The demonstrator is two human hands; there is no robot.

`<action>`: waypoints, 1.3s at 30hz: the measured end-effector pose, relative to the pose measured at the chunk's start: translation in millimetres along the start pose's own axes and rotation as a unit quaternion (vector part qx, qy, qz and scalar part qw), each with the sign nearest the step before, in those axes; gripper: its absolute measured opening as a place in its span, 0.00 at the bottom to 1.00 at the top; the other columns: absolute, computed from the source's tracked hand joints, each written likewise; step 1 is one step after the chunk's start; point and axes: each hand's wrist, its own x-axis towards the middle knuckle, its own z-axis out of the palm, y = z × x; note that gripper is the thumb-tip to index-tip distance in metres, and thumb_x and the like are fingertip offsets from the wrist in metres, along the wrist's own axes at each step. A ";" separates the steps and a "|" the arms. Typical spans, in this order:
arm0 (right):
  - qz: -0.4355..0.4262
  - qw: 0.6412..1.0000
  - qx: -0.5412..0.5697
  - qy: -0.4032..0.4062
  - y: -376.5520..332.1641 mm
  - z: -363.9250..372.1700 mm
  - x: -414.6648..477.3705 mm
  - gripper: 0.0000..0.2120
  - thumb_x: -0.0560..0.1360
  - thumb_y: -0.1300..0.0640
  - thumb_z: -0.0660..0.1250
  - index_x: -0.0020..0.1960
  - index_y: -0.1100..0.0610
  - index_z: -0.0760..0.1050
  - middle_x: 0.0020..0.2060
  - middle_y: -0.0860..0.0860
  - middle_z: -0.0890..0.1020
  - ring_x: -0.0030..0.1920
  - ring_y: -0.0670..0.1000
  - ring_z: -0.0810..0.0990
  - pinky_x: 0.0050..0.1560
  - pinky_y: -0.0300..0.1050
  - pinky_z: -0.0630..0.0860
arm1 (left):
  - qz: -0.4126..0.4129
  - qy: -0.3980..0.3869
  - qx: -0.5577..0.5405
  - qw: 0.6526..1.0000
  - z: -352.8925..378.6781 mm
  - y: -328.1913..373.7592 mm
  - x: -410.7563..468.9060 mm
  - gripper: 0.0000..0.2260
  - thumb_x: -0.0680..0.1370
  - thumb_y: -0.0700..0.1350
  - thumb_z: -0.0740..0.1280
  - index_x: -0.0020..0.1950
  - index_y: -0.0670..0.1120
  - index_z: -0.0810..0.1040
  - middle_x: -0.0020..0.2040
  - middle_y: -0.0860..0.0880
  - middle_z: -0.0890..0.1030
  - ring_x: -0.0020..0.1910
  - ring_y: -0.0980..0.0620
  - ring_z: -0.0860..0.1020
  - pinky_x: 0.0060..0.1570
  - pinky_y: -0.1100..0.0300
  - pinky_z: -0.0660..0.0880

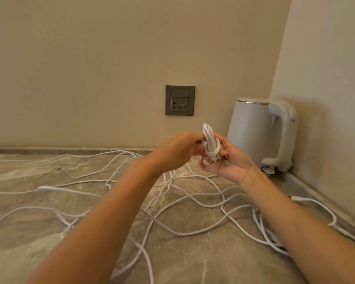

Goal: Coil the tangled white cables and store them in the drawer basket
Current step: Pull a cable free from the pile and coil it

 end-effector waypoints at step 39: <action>-0.022 0.997 0.043 -0.064 0.6 9.7 1.6 0.13 0.73 0.56 0.64 0.38 0.64 0.81 0.26 0.54 0.76 0.22 0.44 0.69 0.40 0.44 0.78 | -0.138 0.035 -0.280 0.950 -5.2 8.9 -9.4 0.12 0.72 0.33 0.63 0.47 0.45 0.83 0.45 0.46 0.84 0.46 0.55 0.80 0.50 0.67 0.76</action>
